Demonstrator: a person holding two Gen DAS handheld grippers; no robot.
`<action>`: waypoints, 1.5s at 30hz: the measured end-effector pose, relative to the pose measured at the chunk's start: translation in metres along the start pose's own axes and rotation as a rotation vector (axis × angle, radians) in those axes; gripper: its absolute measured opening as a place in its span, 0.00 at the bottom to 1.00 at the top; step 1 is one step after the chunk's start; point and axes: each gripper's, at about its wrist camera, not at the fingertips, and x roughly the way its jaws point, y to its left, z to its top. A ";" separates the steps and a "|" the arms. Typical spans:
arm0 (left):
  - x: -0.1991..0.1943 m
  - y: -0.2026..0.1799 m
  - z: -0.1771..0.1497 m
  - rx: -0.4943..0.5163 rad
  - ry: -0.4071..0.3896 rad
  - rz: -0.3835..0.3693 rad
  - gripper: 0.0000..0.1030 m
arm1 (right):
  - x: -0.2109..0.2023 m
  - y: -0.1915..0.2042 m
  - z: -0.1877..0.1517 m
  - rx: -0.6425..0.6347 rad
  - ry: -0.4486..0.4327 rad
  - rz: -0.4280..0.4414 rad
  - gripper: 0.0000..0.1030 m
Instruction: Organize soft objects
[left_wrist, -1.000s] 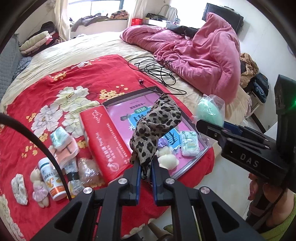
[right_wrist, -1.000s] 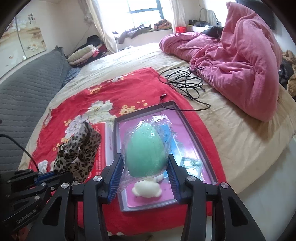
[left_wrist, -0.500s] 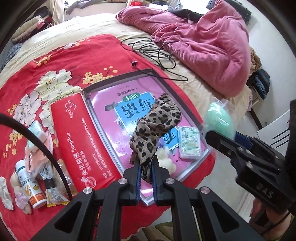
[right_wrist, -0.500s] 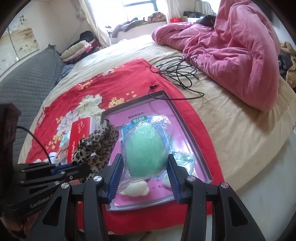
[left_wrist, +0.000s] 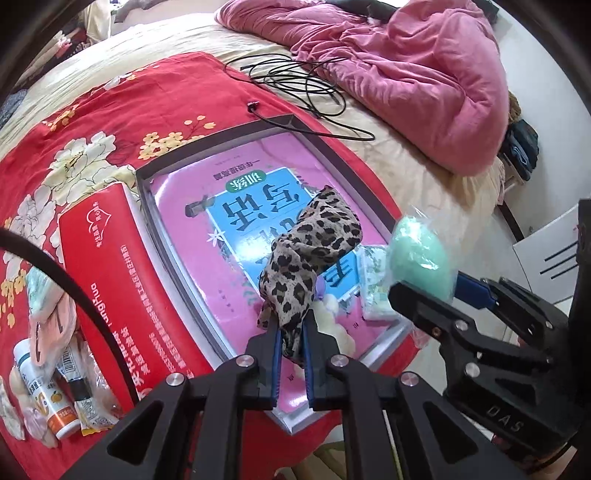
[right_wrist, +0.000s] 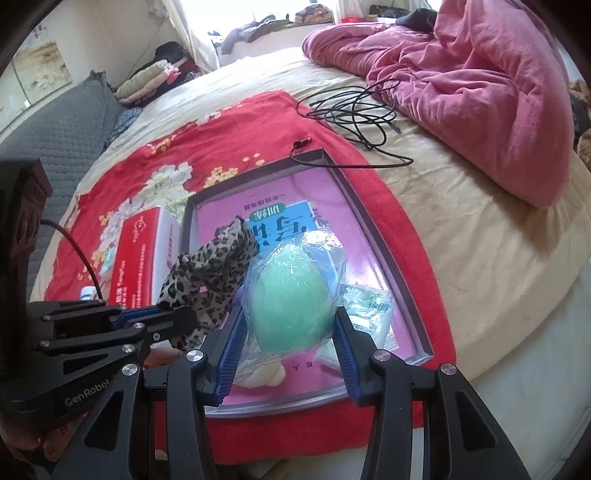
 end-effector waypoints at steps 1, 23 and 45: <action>0.002 0.001 0.002 -0.002 0.006 0.002 0.10 | 0.001 0.000 0.000 -0.001 0.002 -0.001 0.47; 0.032 0.006 0.017 0.037 0.059 0.066 0.10 | 0.042 0.003 -0.006 -0.028 0.091 0.002 0.47; 0.038 0.009 0.019 0.040 0.063 0.091 0.16 | 0.070 0.013 -0.013 -0.084 0.133 -0.014 0.48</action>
